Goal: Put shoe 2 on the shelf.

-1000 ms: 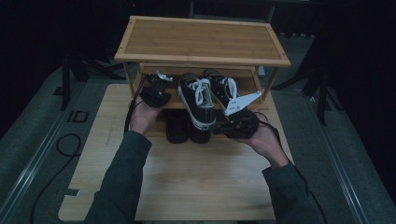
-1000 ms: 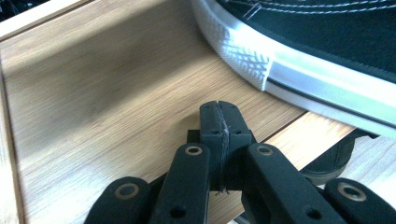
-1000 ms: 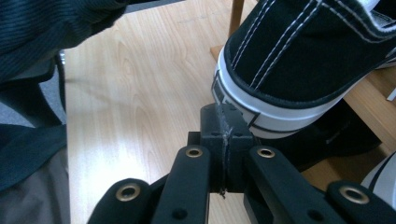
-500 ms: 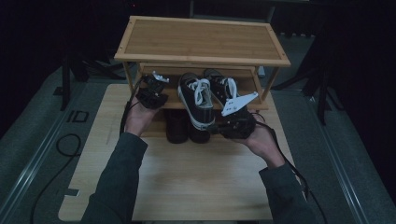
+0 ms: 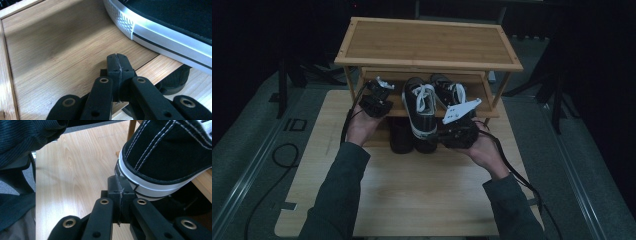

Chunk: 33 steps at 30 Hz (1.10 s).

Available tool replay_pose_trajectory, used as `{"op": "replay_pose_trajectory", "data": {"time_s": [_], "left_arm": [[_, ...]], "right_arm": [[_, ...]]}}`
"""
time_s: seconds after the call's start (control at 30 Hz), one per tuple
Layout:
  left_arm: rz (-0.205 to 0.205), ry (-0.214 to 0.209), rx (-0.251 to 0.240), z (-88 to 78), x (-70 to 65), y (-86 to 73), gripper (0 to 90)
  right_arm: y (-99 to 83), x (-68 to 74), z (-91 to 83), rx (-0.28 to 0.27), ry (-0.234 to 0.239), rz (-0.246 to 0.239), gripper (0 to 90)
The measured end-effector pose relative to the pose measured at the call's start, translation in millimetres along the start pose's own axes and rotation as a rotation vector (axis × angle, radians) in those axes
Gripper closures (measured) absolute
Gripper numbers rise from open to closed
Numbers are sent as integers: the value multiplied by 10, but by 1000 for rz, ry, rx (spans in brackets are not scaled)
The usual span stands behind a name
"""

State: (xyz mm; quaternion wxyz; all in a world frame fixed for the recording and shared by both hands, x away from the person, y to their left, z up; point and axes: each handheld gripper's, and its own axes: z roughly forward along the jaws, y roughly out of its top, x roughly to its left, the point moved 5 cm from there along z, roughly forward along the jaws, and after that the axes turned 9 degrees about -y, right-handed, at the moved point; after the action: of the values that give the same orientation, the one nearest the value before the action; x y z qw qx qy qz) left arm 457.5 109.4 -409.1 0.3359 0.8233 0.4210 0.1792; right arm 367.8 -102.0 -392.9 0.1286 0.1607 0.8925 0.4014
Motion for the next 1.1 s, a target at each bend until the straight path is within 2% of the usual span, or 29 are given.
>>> {"op": "replay_pose_trajectory", "data": {"time_s": [0.2, 0.57, 1.1], "left_arm": [[8, 25, 5, 2, -19, 3, 900], [-2, 16, -3, 1, -15, -3, 900], [-2, 20, -11, 2, -19, -8, 900]], "right_arm": [[23, -13, 74, -27, 44, 15, 900], [48, -14, 149, -57, 66, 21, 900], [64, -29, 220, -82, 59, 21, 900]]}}
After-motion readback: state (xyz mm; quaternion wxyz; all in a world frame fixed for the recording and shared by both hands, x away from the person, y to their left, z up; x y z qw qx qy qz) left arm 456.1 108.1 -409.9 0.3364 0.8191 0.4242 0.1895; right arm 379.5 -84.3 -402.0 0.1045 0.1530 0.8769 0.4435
